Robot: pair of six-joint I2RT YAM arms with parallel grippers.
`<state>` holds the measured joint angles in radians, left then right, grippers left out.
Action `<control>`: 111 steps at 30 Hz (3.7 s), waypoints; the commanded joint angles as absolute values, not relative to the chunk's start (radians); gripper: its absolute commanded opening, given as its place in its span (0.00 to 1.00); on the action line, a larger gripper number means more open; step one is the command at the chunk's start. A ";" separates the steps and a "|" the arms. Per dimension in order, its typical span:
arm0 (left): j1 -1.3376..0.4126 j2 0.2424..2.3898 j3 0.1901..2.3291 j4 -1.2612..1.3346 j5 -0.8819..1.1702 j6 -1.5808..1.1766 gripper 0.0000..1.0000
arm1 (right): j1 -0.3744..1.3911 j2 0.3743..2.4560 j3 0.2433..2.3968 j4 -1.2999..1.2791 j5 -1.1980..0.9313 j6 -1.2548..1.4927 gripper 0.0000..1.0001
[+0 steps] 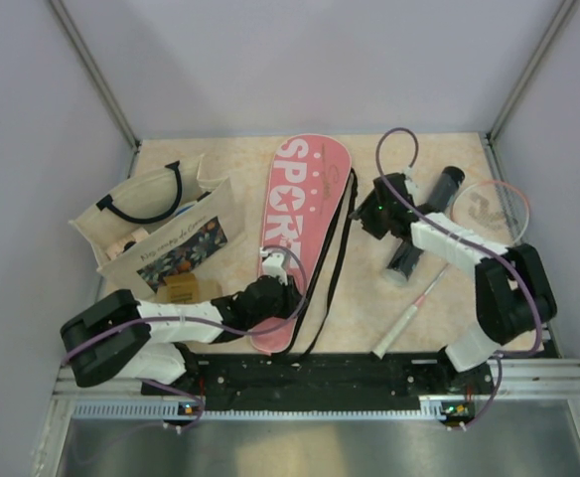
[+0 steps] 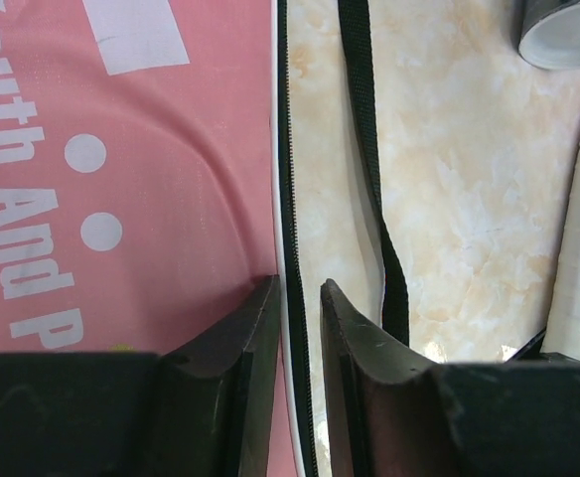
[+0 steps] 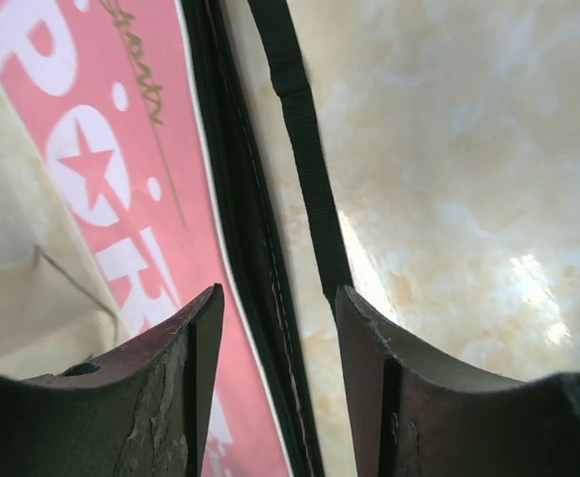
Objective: Pack up the badminton gear
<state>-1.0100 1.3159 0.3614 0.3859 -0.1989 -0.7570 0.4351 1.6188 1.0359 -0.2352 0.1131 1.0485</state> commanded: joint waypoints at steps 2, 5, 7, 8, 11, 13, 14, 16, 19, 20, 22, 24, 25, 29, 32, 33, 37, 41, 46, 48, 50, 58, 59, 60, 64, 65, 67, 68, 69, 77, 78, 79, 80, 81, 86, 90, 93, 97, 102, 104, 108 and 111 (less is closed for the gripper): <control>-1.012 1.261 0.443 0.304 -0.201 -0.701 0.30 | 0.359 1.398 1.020 -0.360 0.170 1.028 0.49; -1.014 1.198 0.508 0.224 -0.210 -0.632 0.36 | 0.286 1.330 1.023 -0.461 0.176 1.034 0.49; -1.012 1.158 0.560 0.172 -0.216 -0.583 0.44 | 0.226 1.283 1.017 -0.526 0.195 1.031 0.49; -1.012 1.141 0.578 0.155 -0.212 -0.559 0.50 | 0.197 1.258 1.011 -0.549 0.205 1.026 0.49; -1.012 1.092 0.629 0.117 -0.192 -0.482 0.81 | 0.115 1.191 0.988 -0.624 0.250 1.008 0.49; -1.012 1.059 0.664 0.078 -0.195 -0.437 0.99 | 0.069 1.148 0.959 -0.653 0.300 0.997 0.49; -1.012 1.037 0.678 0.054 -0.204 -0.413 0.99 | 0.042 1.134 0.941 -0.658 0.307 0.993 0.49; -1.012 0.999 0.695 0.008 -0.239 -0.373 0.99 | -0.033 1.118 0.896 -0.655 0.279 0.986 0.48; -1.011 0.947 0.732 -0.086 -0.288 -0.290 0.99 | -0.113 1.117 0.813 -0.629 0.221 0.988 0.46; -1.011 0.933 0.750 -0.125 -0.311 -0.266 0.99 | -0.123 1.120 0.789 -0.618 0.209 0.988 0.46; -1.009 0.919 0.785 -0.204 -0.353 -0.227 0.99 | -0.124 1.127 0.756 -0.617 0.212 0.991 0.45; -1.009 0.893 0.799 -0.256 -0.383 -0.189 0.99 | -0.124 1.138 0.721 -0.620 0.204 1.005 0.45; -1.009 0.879 0.793 -0.265 -0.390 -0.170 0.99 | -0.124 1.143 0.704 -0.618 0.195 1.011 0.45; -1.009 0.827 0.788 -0.291 -0.339 -0.150 0.99 | -0.126 1.160 0.654 -0.589 0.158 1.008 0.43; -1.009 0.807 0.795 -0.325 -0.325 -0.158 0.99 | -0.126 1.172 0.626 -0.588 0.178 1.025 0.43; -1.008 0.804 0.792 -0.325 -0.330 -0.158 0.99 | -0.124 1.173 0.614 -0.571 0.178 1.029 0.43; -1.008 0.807 0.778 -0.336 -0.348 -0.172 0.99 | -0.124 1.184 0.549 -0.454 0.123 1.040 0.41; -1.009 0.799 0.776 -0.341 -0.342 -0.201 0.98 | -0.124 1.250 0.548 -0.431 0.127 1.039 0.41; -1.009 0.769 0.756 -0.318 -0.386 -0.238 0.97 | -0.126 1.304 0.552 -0.431 0.127 1.040 0.38; -1.008 0.764 0.753 -0.316 -0.423 -0.241 0.97 | -0.126 1.302 0.546 -0.430 0.136 1.042 0.32; -1.009 0.764 0.755 -0.318 -0.428 -0.236 0.97 | -0.124 1.302 0.554 -0.443 0.141 1.042 0.25; -1.009 0.749 0.755 -0.322 -0.419 -0.227 0.96 | -0.124 1.249 0.584 -0.506 0.196 1.042 0.00; -1.009 0.747 0.753 -0.324 -0.429 -0.229 0.96 | -0.124 1.235 0.586 -0.506 0.201 1.039 0.00; -1.009 0.744 0.752 -0.330 -0.446 -0.232 0.96 | -0.124 1.221 0.583 -0.503 0.204 1.029 0.00; -1.008 0.729 0.761 -0.363 -0.482 -0.227 0.99 | -0.126 1.137 0.571 -0.509 0.222 1.009 0.00; -1.008 0.726 0.762 -0.367 -0.485 -0.226 0.99 | -0.124 1.117 0.572 -0.515 0.227 1.005 0.00; -1.008 0.719 0.765 -0.368 -0.480 -0.227 0.99 | -0.123 1.053 0.575 -0.535 0.241 0.999 0.00; -1.008 0.718 0.765 -0.370 -0.474 -0.224 0.99 | -0.123 1.037 0.581 -0.544 0.242 0.994 0.00; -1.008 0.721 0.765 -0.370 -0.463 -0.218 0.99 | -0.123 1.011 0.586 -0.554 0.247 0.988 0.00; -1.008 0.787 0.805 -0.387 -0.411 -0.242 0.98 | -0.078 0.910 0.727 -0.643 0.285 0.969 0.00; -1.008 0.787 0.808 -0.384 -0.400 -0.245 0.97 | -0.069 0.905 0.741 -0.646 0.287 0.973 0.00; -1.008 0.787 0.811 -0.379 -0.394 -0.250 0.97 | -0.054 0.899 0.758 -0.647 0.288 0.977 0.00; -1.008 0.784 0.810 -0.376 -0.393 -0.252 0.97 | -0.040 0.902 0.771 -0.647 0.291 0.986 0.00; -1.008 0.781 0.810 -0.374 -0.393 -0.253 0.97 | -0.023 0.908 0.791 -0.647 0.293 0.988 0.00; -1.008 0.747 0.799 -0.359 -0.380 -0.255 0.96 | 0.066 0.943 0.899 -0.650 0.336 1.012 0.00; -1.008 0.732 0.795 -0.348 -0.356 -0.258 0.96 | 0.155 1.002 0.989 -0.650 0.400 1.015 0.00; -1.008 0.732 0.790 -0.318 -0.302 -0.264 0.94 | 0.233 1.049 1.029 -0.649 0.452 1.035 0.00; -1.008 0.741 0.801 -0.319 -0.334 -0.314 0.93 | 0.366 1.120 1.077 -0.600 0.538 1.049 0.00; -1.006 0.762 0.807 -0.344 -0.353 -0.377 0.92 | 0.491 1.233 1.115 -0.528 0.569 1.061 0.00; -1.003 0.772 0.804 -0.342 -0.321 -0.417 0.92 | 0.531 1.273 1.124 -0.509 0.587 1.068 0.00; -1.003 0.810 0.793 -0.302 -0.217 -0.535 0.87 | 0.586 1.339 1.105 -0.442 0.571 1.095 0.00; -1.003 0.845 0.756 -0.240 -0.134 -0.618 0.84 | 0.617 1.385 1.083 -0.368 0.545 1.106 0.00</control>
<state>-1.0077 0.8108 0.7681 -0.3542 -0.2588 -0.4789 0.5781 1.3525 1.0641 -0.5129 0.5266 1.0718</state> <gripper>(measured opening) 0.858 0.032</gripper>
